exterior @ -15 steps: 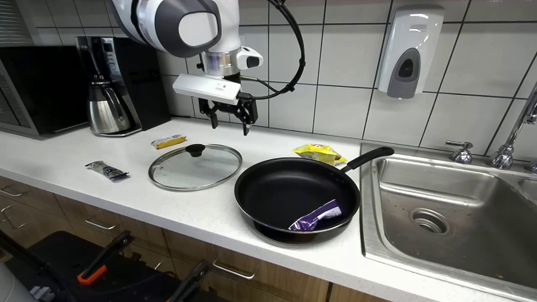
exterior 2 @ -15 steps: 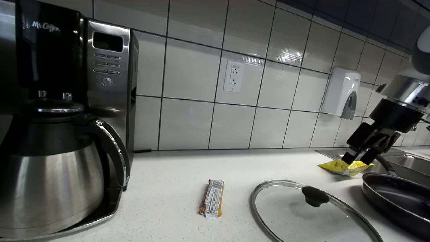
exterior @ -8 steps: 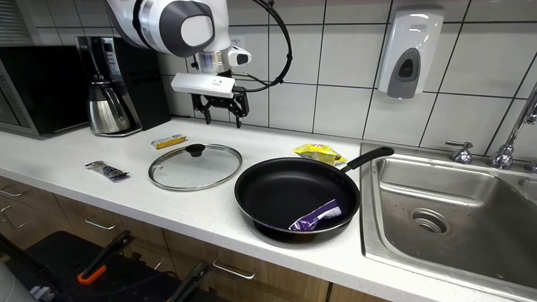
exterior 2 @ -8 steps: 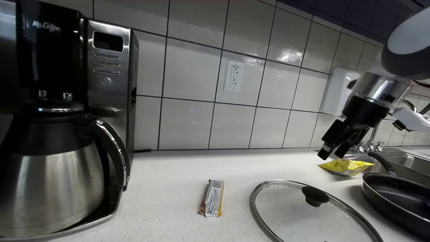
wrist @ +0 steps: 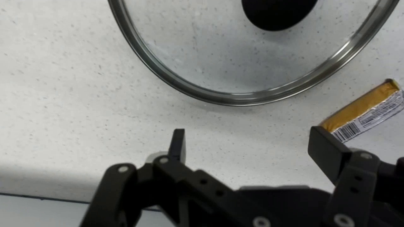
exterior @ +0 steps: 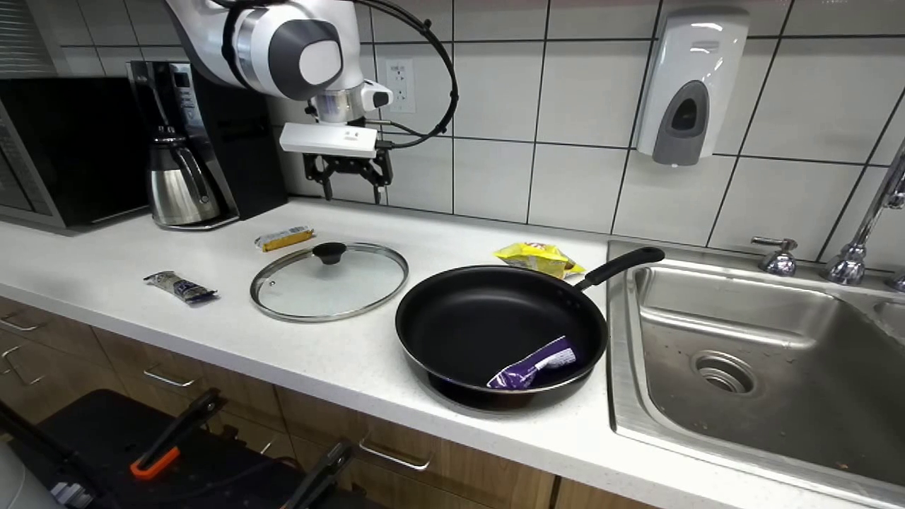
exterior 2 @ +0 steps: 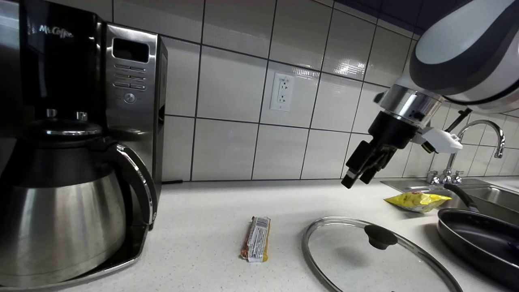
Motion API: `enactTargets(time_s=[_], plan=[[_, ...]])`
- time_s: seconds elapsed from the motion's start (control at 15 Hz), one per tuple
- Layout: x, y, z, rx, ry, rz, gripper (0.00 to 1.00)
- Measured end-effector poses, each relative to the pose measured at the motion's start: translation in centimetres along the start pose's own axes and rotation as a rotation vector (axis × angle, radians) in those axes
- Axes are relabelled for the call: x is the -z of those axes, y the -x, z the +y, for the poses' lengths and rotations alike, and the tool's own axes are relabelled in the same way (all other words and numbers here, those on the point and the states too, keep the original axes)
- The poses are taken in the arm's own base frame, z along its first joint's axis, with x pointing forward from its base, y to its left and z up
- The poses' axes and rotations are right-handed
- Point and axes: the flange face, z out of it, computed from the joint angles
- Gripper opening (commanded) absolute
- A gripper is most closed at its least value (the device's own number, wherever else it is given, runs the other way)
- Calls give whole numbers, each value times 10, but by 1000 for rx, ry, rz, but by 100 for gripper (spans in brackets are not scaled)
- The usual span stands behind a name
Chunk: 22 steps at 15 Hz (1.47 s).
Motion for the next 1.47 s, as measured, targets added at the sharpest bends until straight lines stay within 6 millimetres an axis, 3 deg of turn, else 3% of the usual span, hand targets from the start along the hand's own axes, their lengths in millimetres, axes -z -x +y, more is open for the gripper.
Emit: enactTargets(time_s=[0.27,0.53,0.93,1.47], plan=[[-6,-25,-36,68,-32,19,100],[-11,-37,-60,95,-59,4,100],[-34,-50,-80,114,-112,-62,100],[-80,-74,-94,131,-115,-186,100]])
